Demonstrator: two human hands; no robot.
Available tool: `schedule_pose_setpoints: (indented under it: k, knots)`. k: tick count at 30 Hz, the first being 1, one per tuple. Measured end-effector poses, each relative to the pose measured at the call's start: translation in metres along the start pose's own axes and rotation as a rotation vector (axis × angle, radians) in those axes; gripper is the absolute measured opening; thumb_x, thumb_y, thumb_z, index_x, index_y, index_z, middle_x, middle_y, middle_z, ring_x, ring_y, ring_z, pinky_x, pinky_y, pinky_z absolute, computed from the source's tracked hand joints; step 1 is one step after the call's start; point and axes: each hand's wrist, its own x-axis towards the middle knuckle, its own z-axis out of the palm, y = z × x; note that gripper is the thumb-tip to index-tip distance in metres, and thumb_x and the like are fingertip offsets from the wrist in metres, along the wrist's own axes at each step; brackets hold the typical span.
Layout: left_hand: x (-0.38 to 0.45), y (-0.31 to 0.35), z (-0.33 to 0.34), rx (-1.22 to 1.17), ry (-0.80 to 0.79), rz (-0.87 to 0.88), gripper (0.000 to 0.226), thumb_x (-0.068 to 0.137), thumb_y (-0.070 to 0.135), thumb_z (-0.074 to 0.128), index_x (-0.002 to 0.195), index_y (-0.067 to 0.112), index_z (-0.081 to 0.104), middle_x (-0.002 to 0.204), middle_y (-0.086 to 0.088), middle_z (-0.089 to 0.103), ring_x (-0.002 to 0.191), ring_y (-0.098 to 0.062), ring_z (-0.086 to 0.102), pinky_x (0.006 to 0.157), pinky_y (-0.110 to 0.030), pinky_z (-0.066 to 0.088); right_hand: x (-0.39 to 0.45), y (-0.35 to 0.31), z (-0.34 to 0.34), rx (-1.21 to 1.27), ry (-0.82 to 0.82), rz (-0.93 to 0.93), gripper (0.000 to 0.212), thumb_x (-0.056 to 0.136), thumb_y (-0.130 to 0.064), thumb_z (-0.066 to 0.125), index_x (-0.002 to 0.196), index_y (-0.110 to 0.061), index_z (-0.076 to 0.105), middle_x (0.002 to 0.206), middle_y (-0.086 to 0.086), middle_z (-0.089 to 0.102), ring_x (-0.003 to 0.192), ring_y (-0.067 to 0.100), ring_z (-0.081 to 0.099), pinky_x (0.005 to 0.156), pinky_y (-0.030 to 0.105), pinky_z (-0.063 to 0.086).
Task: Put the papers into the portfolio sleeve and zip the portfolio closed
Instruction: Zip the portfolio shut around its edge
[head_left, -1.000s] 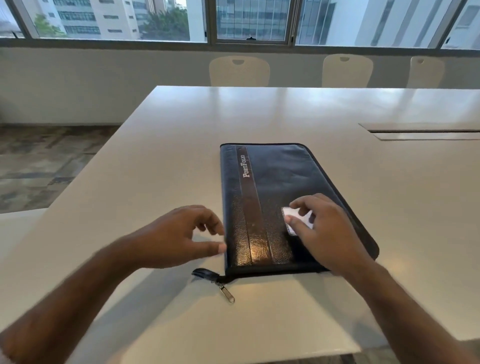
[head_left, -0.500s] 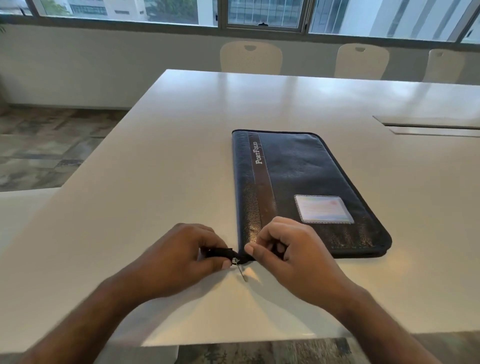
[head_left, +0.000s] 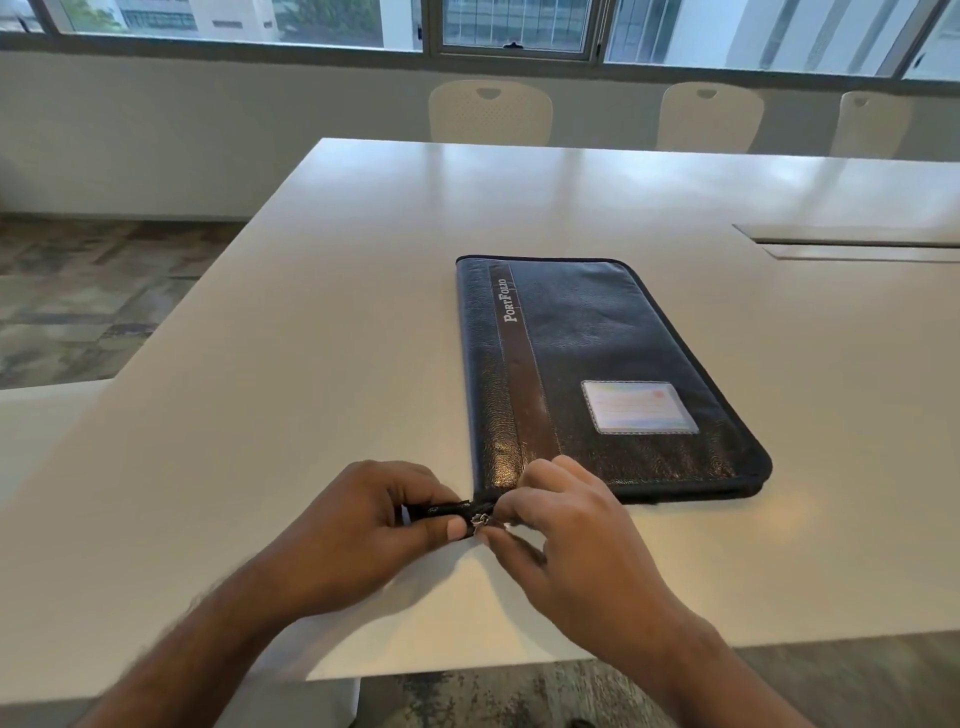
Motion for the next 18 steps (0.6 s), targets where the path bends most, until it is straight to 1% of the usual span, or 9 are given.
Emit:
schedule_pose_setpoints:
  k: [4,7,10,12,14,16,18]
  knots:
    - [-0.004,-0.006,0.000,0.030,0.063,-0.023,0.012,0.086,0.023,0.075,0.087,0.033,0.081,0.081,0.011,0.071,0.078,-0.014,0.066,0.070,-0.034,0.053,-0.004,0.000,0.001,0.048,0.025,0.002,0.018,0.086,-0.031,0.064,0.071,-0.020,0.064,0.072,-0.010,0.052,0.073,0.008,0.041,0.067,0.022,0.038]
    - [-0.006,-0.009,0.000,0.049,0.083,-0.023,0.014,0.085,0.022,0.075,0.086,0.035,0.080,0.080,0.013,0.071,0.076,-0.013,0.066,0.066,-0.026,0.051,-0.005,0.001,0.002,0.014,0.027,0.030,0.020,0.086,-0.029,0.062,0.069,-0.018,0.061,0.072,-0.009,0.051,0.072,0.009,0.041,0.067,0.024,0.039]
    - [-0.006,-0.009,0.001,0.057,0.085,-0.020,0.013,0.085,0.023,0.075,0.084,0.035,0.080,0.078,0.014,0.070,0.074,-0.012,0.065,0.062,-0.017,0.046,-0.007,0.004,0.001,-0.029,0.041,0.065,0.020,0.084,-0.030,0.063,0.068,-0.020,0.058,0.071,-0.010,0.051,0.071,0.009,0.042,0.067,0.023,0.038]
    - [-0.004,-0.008,0.000,0.051,0.084,-0.023,0.014,0.085,0.022,0.076,0.083,0.036,0.080,0.077,0.014,0.070,0.072,-0.012,0.064,0.061,-0.016,0.045,-0.008,0.005,0.000,-0.054,0.055,0.084,0.021,0.084,-0.029,0.063,0.066,-0.020,0.056,0.069,-0.010,0.049,0.069,0.011,0.043,0.066,0.024,0.038]
    - [-0.004,-0.007,0.000,0.053,0.082,-0.026,0.017,0.084,0.022,0.076,0.081,0.038,0.080,0.076,0.014,0.069,0.071,-0.011,0.064,0.060,-0.016,0.045,-0.009,0.006,0.000,-0.078,0.090,0.111,0.025,0.081,-0.026,0.063,0.062,-0.021,0.049,0.065,-0.009,0.047,0.065,0.012,0.041,0.063,0.024,0.037]
    - [-0.004,-0.007,-0.001,0.051,0.084,-0.031,0.016,0.084,0.022,0.076,0.081,0.038,0.080,0.075,0.013,0.069,0.070,-0.011,0.063,0.059,-0.016,0.043,-0.010,0.010,-0.003,-0.097,0.137,0.155,0.033,0.078,-0.020,0.067,0.060,-0.024,0.040,0.061,-0.010,0.042,0.061,0.011,0.039,0.061,0.024,0.034]
    - [-0.004,-0.007,-0.002,0.049,0.086,-0.034,0.014,0.084,0.023,0.076,0.083,0.037,0.080,0.075,0.013,0.069,0.069,-0.010,0.062,0.059,-0.015,0.042,-0.013,0.018,-0.008,-0.108,0.165,0.205,0.040,0.074,-0.016,0.071,0.058,-0.026,0.035,0.058,-0.010,0.040,0.059,0.012,0.039,0.059,0.023,0.031]
